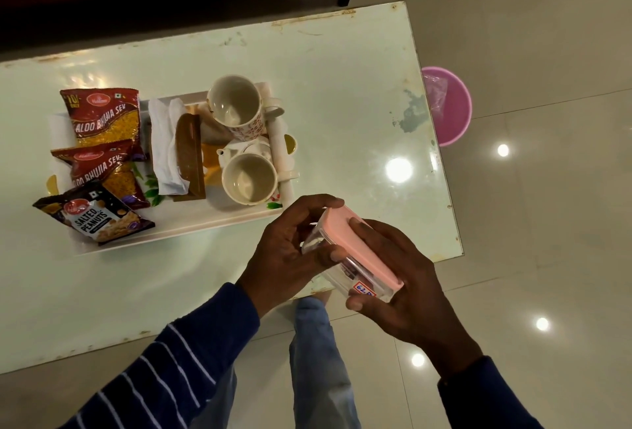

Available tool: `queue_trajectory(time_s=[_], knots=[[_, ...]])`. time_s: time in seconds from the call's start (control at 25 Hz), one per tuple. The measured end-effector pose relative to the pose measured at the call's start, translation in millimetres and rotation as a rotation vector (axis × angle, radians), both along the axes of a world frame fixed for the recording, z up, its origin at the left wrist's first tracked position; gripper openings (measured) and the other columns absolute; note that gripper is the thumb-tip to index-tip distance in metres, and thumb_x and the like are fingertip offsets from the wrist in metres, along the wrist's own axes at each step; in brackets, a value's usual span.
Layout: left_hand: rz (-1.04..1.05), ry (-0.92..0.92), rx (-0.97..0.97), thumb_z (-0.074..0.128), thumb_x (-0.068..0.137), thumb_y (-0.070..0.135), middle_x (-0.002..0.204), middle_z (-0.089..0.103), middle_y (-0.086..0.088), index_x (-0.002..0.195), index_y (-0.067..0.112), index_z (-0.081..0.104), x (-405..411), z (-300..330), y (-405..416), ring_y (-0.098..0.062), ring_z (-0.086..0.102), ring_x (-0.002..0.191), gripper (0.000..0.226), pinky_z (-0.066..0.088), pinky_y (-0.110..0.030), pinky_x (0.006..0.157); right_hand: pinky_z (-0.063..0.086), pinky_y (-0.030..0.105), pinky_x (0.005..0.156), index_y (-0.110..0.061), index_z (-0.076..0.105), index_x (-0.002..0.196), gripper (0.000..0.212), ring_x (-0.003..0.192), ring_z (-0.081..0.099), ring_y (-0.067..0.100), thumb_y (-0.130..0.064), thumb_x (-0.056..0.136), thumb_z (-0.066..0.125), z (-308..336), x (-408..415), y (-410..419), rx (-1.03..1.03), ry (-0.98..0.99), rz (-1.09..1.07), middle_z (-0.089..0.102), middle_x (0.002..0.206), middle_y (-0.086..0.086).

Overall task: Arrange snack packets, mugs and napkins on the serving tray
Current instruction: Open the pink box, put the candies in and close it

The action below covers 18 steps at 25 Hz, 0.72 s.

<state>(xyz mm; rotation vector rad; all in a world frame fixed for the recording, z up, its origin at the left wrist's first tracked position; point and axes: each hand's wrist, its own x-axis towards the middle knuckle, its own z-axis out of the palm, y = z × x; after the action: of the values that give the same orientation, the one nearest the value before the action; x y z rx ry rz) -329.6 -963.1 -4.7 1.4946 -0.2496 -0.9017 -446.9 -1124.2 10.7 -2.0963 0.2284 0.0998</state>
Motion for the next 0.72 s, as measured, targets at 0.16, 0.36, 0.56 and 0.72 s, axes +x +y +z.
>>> queue_trajectory(time_s=[0.16, 0.36, 0.56, 0.72], knots=[[0.008, -0.022, 0.004, 0.064, 0.061, 0.081, 0.115, 0.062, 0.035, 0.123, 0.032, 0.048, 0.7, 2.1, 0.7, -0.002, 0.061, 0.115, 0.08, 0.055, -0.021, 0.083, 0.054, 0.036, 0.099, -0.015, 0.045, 0.141, 0.09, 0.127, 0.052, 0.016, -0.073, 0.074, 0.059, -1.1, 2.4, -1.2, 0.021, -0.004, 0.002, 0.048, 0.142, 0.004], [0.038, -0.047, 0.013, 0.064, 0.063, 0.08, 0.124, 0.059, 0.031, 0.125, 0.034, 0.05, 1.1, 2.4, 0.1, 0.001, 0.058, 0.119, 0.079, 0.055, -0.019, 0.083, 0.053, 0.041, 0.1, -0.013, 0.044, 0.141, 0.095, 0.125, 0.054, 0.02, -0.069, 0.067, 0.065, 1.9, 4.6, -1.4, -0.063, 0.008, 0.013, 0.05, 0.141, 0.005], [0.054, -0.048, -0.011, 0.065, 0.068, 0.074, 0.124, 0.06, 0.031, 0.124, 0.033, 0.052, 4.2, 4.6, -3.7, -0.001, 0.059, 0.117, 0.071, 0.056, -0.02, 0.079, 0.058, 0.038, 0.09, 0.003, 0.054, 0.131, 0.096, 0.11, 0.063, 0.024, -0.077, 0.079, 0.046, 0.7, 4.8, 7.5, -0.186, -0.036, -0.075, 0.063, 0.127, 0.014], [0.018, -0.092, 0.006, 0.061, 0.067, 0.08, 0.128, 0.061, 0.02, 0.118, 0.035, 0.055, 10.6, 5.6, -3.0, -0.016, 0.063, 0.114, 0.068, 0.059, -0.03, 0.081, 0.051, 0.046, 0.1, -0.011, 0.045, 0.139, 0.094, 0.127, 0.056, 0.028, -0.08, 0.076, 0.048, -1.6, -0.5, 14.1, -0.11, -0.044, -0.068, 0.051, 0.142, 0.01]])
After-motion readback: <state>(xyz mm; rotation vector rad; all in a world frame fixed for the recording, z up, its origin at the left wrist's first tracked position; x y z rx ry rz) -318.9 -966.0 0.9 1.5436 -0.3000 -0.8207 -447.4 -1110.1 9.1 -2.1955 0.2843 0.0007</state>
